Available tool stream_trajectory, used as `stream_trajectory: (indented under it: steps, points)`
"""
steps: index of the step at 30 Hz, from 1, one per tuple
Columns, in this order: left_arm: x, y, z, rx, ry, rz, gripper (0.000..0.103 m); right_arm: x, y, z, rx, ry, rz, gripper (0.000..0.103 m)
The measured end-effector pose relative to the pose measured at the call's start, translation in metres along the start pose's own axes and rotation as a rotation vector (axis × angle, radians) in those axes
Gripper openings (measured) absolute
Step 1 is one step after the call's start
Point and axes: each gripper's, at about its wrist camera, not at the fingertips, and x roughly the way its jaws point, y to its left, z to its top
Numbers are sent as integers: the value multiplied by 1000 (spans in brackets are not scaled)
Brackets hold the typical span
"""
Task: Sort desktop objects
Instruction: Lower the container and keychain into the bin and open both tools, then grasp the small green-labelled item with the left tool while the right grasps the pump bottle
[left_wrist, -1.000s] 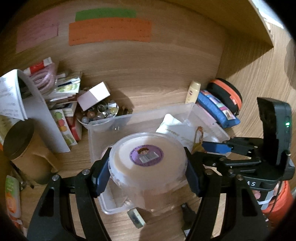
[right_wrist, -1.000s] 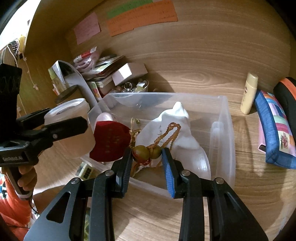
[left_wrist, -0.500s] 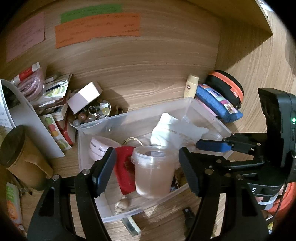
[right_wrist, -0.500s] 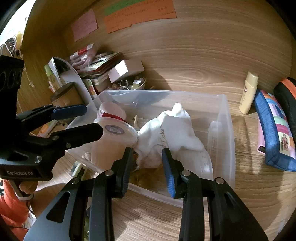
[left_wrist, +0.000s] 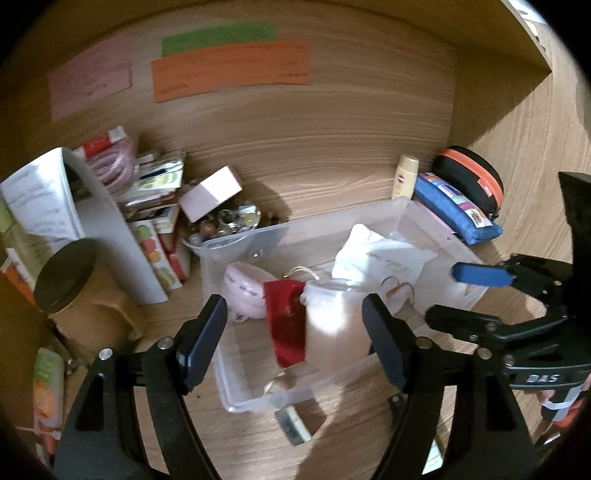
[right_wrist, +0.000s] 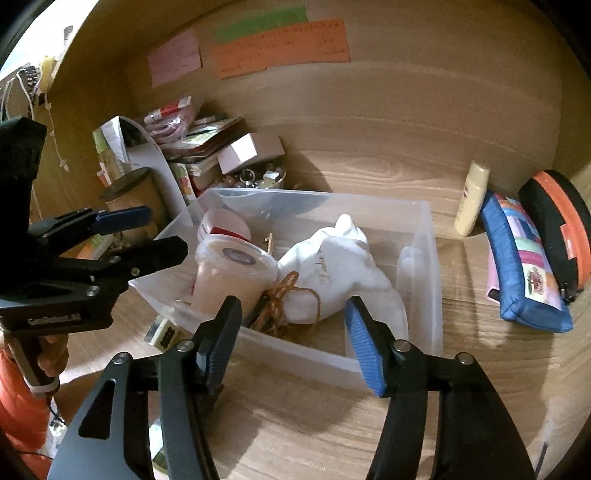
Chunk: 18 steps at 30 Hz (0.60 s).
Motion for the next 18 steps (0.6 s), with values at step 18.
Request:
stream_trajectory:
  steps: [18]
  points:
    - [-35,24,-39,-53,10,52,99,-21,25,-28,37,35,9,81]
